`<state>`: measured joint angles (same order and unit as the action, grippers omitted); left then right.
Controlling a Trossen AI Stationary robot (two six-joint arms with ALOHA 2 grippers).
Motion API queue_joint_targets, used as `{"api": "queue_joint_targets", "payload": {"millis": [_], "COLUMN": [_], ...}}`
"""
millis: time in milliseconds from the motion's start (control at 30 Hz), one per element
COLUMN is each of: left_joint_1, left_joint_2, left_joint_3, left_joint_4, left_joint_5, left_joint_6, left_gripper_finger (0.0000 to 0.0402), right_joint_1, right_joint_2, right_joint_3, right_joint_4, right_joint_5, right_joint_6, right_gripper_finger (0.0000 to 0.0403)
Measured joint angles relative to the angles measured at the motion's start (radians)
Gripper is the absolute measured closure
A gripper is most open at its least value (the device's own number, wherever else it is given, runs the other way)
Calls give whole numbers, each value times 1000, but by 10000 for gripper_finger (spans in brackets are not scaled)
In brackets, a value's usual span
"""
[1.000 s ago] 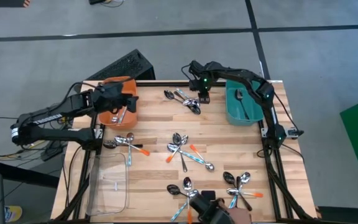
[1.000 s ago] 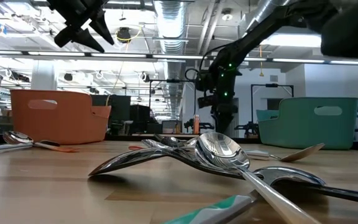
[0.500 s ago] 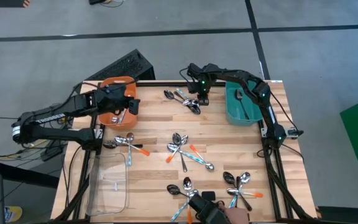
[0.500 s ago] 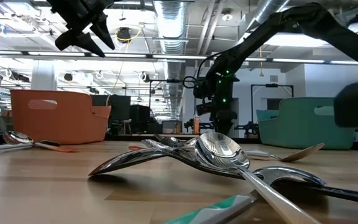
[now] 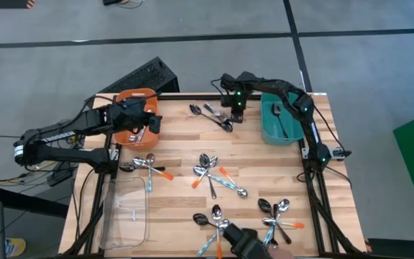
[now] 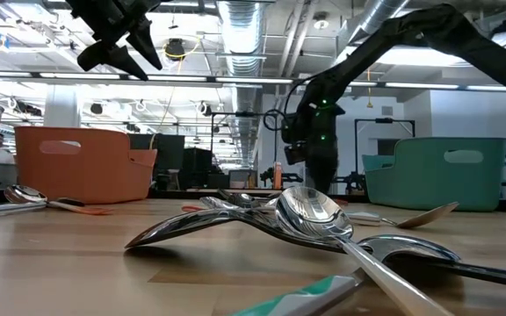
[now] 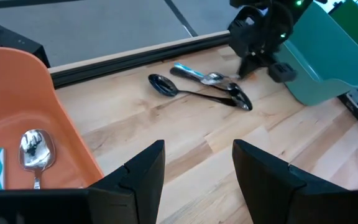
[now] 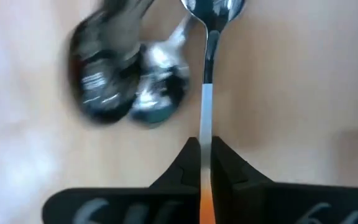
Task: Sort silverware by color (type)
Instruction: Put the orange spoon into the transparent bin
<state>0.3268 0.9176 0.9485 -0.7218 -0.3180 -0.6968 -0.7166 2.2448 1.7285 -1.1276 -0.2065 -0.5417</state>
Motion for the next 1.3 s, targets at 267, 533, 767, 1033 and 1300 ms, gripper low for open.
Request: {"api": "queue_joint_targets", "payload": {"millis": [267,533,767,1033,1300], "left_joint_1": [-19,-54,-88,-174,-325], "left_joint_2": [0,0,0,-2,-27], "left_joint_3": [0,0,0,0,0], "left_joint_4": [-1,19,35,34,22], "left_joint_5": [24,16,16,-7,-139], "left_joint_6": [0,8,15,-19,-58], "left_gripper_finger": [226,226,226,226,226], "right_joint_1": [-21,37,134,291,302], "right_joint_2": [-139,-251,-296,-294,-346], "right_joint_3": [0,1,2,0,-270], "right_joint_4": [6,126,361,624,1154], "right_joint_5": [-186,-388,-533,-532,-596], "right_joint_6": [107,245,417,559,830], "right_gripper_finger": [384,384,384,384,384]}}
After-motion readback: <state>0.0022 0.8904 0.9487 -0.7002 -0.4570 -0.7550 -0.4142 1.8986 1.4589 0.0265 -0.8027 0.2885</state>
